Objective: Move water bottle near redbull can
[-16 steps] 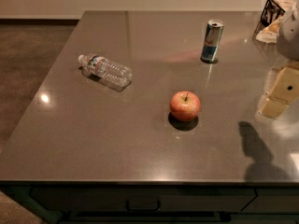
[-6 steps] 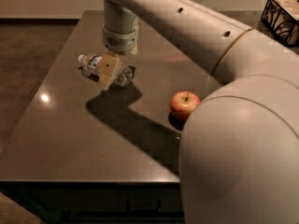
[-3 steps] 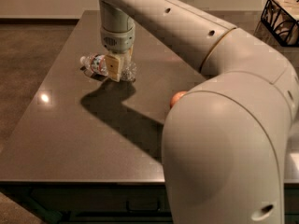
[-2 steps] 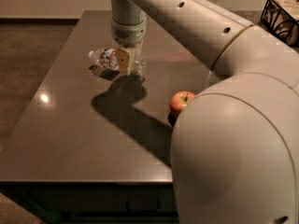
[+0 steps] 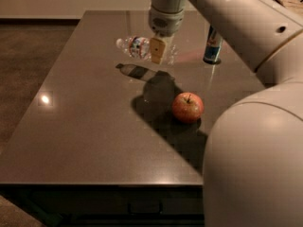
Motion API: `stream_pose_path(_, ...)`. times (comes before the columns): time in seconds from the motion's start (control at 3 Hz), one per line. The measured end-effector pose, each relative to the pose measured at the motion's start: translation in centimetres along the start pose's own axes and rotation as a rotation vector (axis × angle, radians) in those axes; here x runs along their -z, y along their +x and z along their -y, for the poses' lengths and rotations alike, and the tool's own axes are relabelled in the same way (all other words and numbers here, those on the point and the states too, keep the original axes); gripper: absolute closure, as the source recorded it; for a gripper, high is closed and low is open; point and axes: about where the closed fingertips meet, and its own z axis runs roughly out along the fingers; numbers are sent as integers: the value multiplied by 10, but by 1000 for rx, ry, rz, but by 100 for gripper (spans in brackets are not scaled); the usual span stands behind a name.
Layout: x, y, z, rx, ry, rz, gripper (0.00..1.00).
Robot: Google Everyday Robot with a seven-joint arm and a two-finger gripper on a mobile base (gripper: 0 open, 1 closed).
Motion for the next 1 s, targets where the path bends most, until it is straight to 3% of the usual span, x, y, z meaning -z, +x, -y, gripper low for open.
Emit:
stream_pose_path(0.67, -3, 69, 44, 13, 15, -15, 100)
stream_pose_path(1.0, -8, 105, 56, -12, 18, -28, 100)
